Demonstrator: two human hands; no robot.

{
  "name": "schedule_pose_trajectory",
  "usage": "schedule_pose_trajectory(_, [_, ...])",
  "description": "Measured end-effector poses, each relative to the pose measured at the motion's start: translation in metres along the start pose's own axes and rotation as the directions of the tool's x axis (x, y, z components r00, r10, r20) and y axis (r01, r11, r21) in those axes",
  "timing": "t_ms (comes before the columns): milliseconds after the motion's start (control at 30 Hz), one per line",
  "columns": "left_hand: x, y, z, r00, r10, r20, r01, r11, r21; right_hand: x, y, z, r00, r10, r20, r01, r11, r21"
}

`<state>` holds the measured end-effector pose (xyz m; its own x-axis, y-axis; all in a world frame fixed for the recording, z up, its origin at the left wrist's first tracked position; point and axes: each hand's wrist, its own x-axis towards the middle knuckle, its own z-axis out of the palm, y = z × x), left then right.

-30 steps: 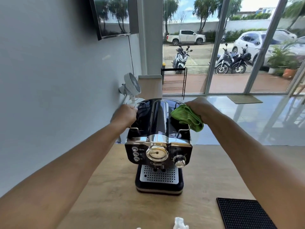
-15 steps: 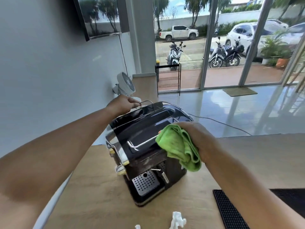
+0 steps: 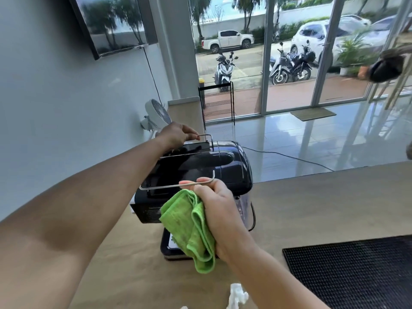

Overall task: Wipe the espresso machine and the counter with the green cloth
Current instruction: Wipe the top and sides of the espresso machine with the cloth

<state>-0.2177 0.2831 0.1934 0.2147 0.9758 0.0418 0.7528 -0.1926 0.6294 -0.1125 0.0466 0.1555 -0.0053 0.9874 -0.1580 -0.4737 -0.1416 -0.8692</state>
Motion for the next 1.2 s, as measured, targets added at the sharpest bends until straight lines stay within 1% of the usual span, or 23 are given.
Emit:
schedule_pose_trajectory(67, [0.0, -0.001, 0.001, 1.0, -0.009, -0.004, 0.009, 0.999, 0.035, -0.001, 0.001, -0.002, 1.0, -0.009, 0.013, 0.009, 1.0, -0.025])
schedule_pose_trajectory(133, [-0.004, 0.0, 0.002, 0.999, -0.011, -0.046, 0.016, 0.995, 0.099, 0.0, 0.001, -0.012, 0.999, -0.007, 0.033, 0.009, 0.998, -0.066])
schedule_pose_trajectory(267, [-0.018, 0.009, 0.005, 0.985, -0.039, -0.166, 0.072, 0.977, 0.2, -0.009, -0.016, -0.047, 0.993, -0.024, 0.113, 0.057, 0.954, -0.294])
schedule_pose_trajectory(300, [-0.02, 0.012, 0.007, 0.984, -0.038, -0.175, 0.078, 0.97, 0.229, -0.014, -0.026, -0.059, 0.992, -0.05, 0.116, 0.082, 0.953, -0.291])
schedule_pose_trajectory(333, [-0.024, 0.013, 0.009, 0.982, -0.033, -0.187, 0.081, 0.964, 0.255, -0.018, -0.038, -0.072, 0.99, -0.081, 0.117, 0.107, 0.967, -0.233])
schedule_pose_trajectory(367, [-0.027, 0.015, 0.012, 0.978, -0.015, -0.207, 0.073, 0.958, 0.277, -0.021, -0.052, -0.086, 0.987, -0.125, 0.1, 0.137, 0.982, -0.131])
schedule_pose_trajectory(433, [-0.034, 0.022, 0.02, 0.967, 0.041, -0.251, 0.04, 0.951, 0.307, -0.017, -0.083, -0.111, 0.971, -0.239, -0.001, 0.238, 0.969, 0.062])
schedule_pose_trajectory(467, [-0.038, 0.027, 0.024, 0.961, 0.063, -0.268, 0.024, 0.951, 0.308, -0.009, -0.097, -0.12, 0.95, -0.304, -0.072, 0.31, 0.946, 0.097])
schedule_pose_trajectory(500, [-0.043, 0.033, 0.03, 0.957, 0.081, -0.279, 0.009, 0.952, 0.307, 0.002, -0.108, -0.127, 0.923, -0.357, -0.147, 0.371, 0.925, 0.082])
schedule_pose_trajectory(567, [-0.051, 0.043, 0.038, 0.962, 0.105, -0.252, -0.023, 0.951, 0.307, 0.032, -0.123, -0.131, 0.872, -0.405, -0.275, 0.411, 0.911, -0.038])
schedule_pose_trajectory(600, [-0.054, 0.047, 0.041, 0.97, 0.11, -0.218, -0.037, 0.949, 0.312, 0.05, -0.125, -0.13, 0.861, -0.408, -0.303, 0.401, 0.912, -0.089])
schedule_pose_trajectory(667, [-0.061, 0.053, 0.047, 0.982, 0.109, -0.153, -0.053, 0.942, 0.332, 0.083, -0.125, -0.119, 0.872, -0.405, -0.275, 0.361, 0.912, -0.197])
schedule_pose_trajectory(733, [-0.067, 0.058, 0.053, 0.984, 0.106, -0.141, -0.053, 0.941, 0.333, 0.114, -0.117, -0.102, 0.907, -0.383, -0.175, 0.304, 0.883, -0.357])
schedule_pose_trajectory(800, [-0.072, 0.058, 0.062, 0.982, 0.108, -0.153, -0.055, 0.947, 0.318, 0.141, -0.105, -0.084, 0.944, -0.324, -0.065, 0.245, 0.816, -0.524])
schedule_pose_trajectory(833, [-0.074, 0.057, 0.065, 0.981, 0.108, -0.159, -0.05, 0.944, 0.327, 0.152, -0.101, -0.076, 0.957, -0.29, -0.02, 0.225, 0.784, -0.578])
schedule_pose_trajectory(900, [-0.075, 0.056, 0.069, 0.98, 0.081, -0.183, -0.021, 0.951, 0.307, 0.171, -0.098, -0.065, 0.977, -0.21, 0.038, 0.187, 0.757, -0.626])
schedule_pose_trajectory(1000, [-0.075, 0.062, 0.068, 0.976, 0.039, -0.213, 0.026, 0.957, 0.29, 0.185, -0.1, -0.059, 0.995, -0.068, 0.07, 0.097, 0.719, -0.688])
schedule_pose_trajectory(1033, [-0.075, 0.063, 0.069, 0.977, 0.027, -0.212, 0.039, 0.953, 0.301, 0.188, -0.099, -0.06, 0.996, -0.064, 0.06, 0.088, 0.697, -0.712])
schedule_pose_trajectory(1133, [-0.075, 0.064, 0.071, 0.981, 0.018, -0.191, 0.05, 0.937, 0.345, 0.183, -0.09, -0.069, 0.992, -0.126, -0.018, 0.07, 0.651, -0.756])
schedule_pose_trajectory(1200, [-0.074, 0.063, 0.073, 0.985, 0.022, -0.17, 0.046, 0.923, 0.382, 0.171, -0.077, -0.079, 0.979, -0.203, -0.016, 0.12, 0.637, -0.761])
